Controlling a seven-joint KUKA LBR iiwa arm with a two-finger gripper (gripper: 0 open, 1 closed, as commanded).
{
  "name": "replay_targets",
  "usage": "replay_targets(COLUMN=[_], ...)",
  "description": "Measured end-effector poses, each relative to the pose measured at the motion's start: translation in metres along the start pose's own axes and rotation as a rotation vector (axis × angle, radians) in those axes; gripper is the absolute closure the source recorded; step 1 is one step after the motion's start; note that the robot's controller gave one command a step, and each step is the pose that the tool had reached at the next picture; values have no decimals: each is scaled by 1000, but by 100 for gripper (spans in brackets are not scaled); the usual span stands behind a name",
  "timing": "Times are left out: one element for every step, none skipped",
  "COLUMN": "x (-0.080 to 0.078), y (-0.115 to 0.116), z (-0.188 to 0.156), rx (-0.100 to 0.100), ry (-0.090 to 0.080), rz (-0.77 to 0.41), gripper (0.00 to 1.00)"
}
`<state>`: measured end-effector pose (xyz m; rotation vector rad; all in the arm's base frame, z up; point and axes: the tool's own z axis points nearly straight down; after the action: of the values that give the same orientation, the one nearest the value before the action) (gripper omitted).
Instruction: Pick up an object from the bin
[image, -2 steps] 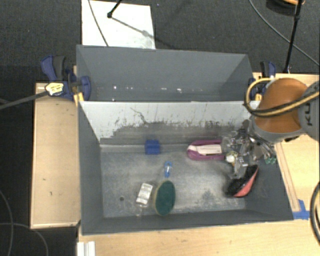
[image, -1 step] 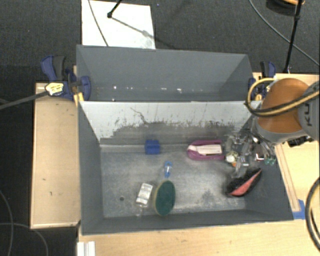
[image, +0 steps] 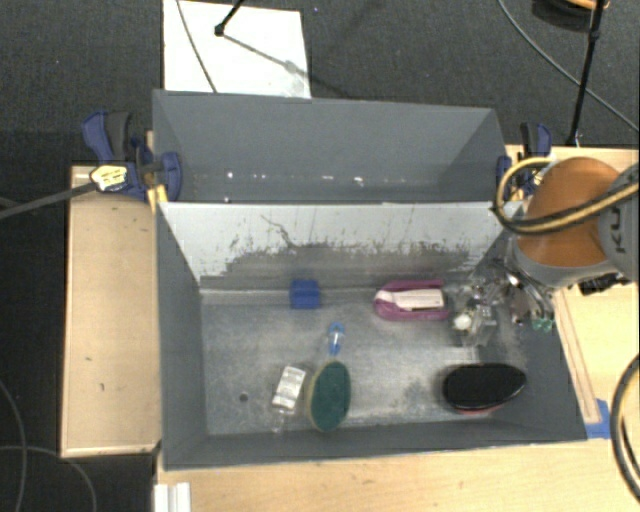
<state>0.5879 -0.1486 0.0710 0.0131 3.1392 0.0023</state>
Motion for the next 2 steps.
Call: replay_targets(x=[30, 44], y=[14, 19], z=[-103, -236], rx=[3, 5], ry=[-10, -11], rz=[-1, -30], gripper=[100, 100])
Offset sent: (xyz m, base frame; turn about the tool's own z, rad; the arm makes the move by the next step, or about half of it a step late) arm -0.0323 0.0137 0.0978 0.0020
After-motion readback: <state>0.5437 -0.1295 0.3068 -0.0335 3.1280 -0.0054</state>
